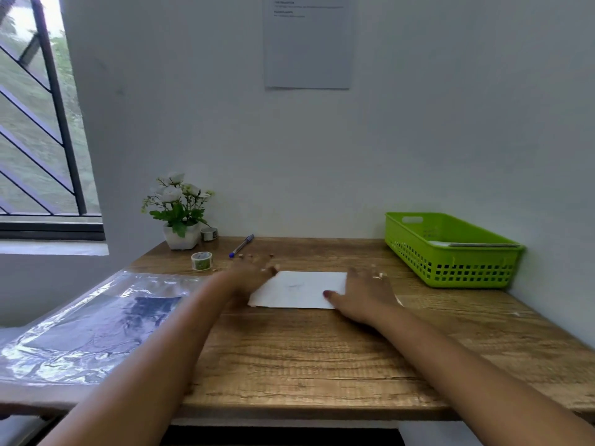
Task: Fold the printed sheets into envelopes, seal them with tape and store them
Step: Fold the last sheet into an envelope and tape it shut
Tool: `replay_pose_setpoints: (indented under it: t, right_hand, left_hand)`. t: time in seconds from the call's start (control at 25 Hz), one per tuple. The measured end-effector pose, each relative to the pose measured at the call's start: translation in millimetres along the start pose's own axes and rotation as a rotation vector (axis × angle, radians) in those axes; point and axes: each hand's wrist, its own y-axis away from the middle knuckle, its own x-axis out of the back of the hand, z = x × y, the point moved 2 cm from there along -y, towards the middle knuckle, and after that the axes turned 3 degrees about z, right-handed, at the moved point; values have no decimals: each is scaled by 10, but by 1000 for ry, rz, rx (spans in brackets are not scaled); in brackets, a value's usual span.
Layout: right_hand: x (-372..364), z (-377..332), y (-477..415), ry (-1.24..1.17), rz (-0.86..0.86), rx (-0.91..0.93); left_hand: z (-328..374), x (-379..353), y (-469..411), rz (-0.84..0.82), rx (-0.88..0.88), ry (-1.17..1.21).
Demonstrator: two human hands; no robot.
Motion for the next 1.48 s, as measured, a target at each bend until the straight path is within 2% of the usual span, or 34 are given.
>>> replay_pose_setpoints:
  t: [0.08, 0.2, 0.28, 0.4, 0.52, 0.76, 0.88, 1.08, 1.12, 1.2, 1.24, 1.32, 1.48]
  right_hand:
    - [84, -406, 75, -106, 16, 147]
    - [127, -1042, 5, -278, -70, 291]
    - [107, -1418, -171, -329, -46, 351]
    - [-15, -1825, -438, -410, -88, 359]
    - [-195, -2083, -626, -346, -123, 371]
    - [-361, -2358, -804, -292, -55, 376]
    - [-301, -2241, -807, -301, 81, 389]
    - [65, -1526, -759, -484, 303, 441]
    - [117, -1352, -720, -506, 349, 444]
    - [156, -1005, -632, -575, 383, 441]
    - [165, -814, -595, -615, 372, 433]
    - [158, -581, -570, -744, 357, 402]
    - [175, -194, -563, -885, 317, 407]
  left_hand:
    - [-279, 251, 9, 181, 14, 218]
    - [-853, 455, 69, 562, 280, 637]
    - [-1177, 363, 152, 722, 476, 690]
    - [-1346, 162, 99, 647, 524, 669]
    - [-1348, 115, 1, 580, 498, 567]
    - [-1371, 92, -62, 548, 521, 459]
    - [-1264, 165, -86, 526, 436, 644]
    - [-652, 473, 188, 588, 119, 1089]
    - [-505, 509, 250, 526, 121, 1240]
    - [-189, 579, 306, 268, 149, 1457]
    - [3, 587, 280, 133, 143, 1439]
    - [257, 612, 193, 53, 108, 1301]
    - [698, 482, 31, 206, 60, 1361]
